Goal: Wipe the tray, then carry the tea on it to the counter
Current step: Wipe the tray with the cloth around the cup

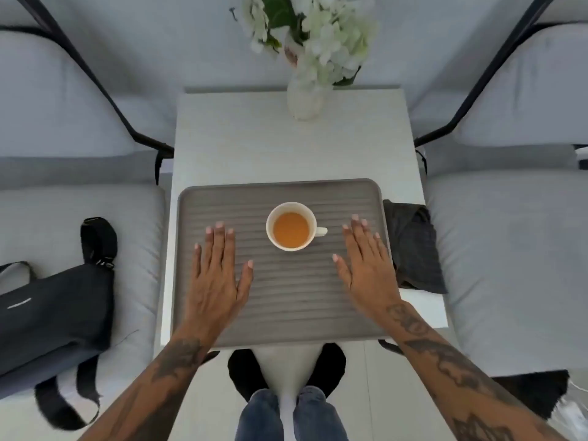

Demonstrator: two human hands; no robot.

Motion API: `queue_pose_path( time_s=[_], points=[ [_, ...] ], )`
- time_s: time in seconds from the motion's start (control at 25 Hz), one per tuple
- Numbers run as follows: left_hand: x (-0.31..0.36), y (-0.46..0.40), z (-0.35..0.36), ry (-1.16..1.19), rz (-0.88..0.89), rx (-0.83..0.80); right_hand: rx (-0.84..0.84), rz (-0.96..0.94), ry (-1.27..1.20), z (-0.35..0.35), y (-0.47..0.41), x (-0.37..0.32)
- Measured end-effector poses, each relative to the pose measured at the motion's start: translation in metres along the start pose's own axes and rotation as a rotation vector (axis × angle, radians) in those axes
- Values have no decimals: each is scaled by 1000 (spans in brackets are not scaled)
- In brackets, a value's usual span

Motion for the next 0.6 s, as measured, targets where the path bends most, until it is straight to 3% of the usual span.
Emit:
queue_pose_path(
  time_s=[0.28, 0.6],
  points=[
    [-14, 9, 45, -43, -47, -4, -86, -6, 116, 42, 10, -2],
    [-17, 8, 53, -71, -35, 15, -45, -4, 97, 47, 10, -1]
  ],
)
Point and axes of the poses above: each hand's wrist, its own y-axis away from the middle knuckle, its own z-axis out of the palm, x = y × z, the point moved 2 cm from there along -y, towards the middle knuckle, and after that the axes turned 6 degrees about -z, right-handed, at the moved point
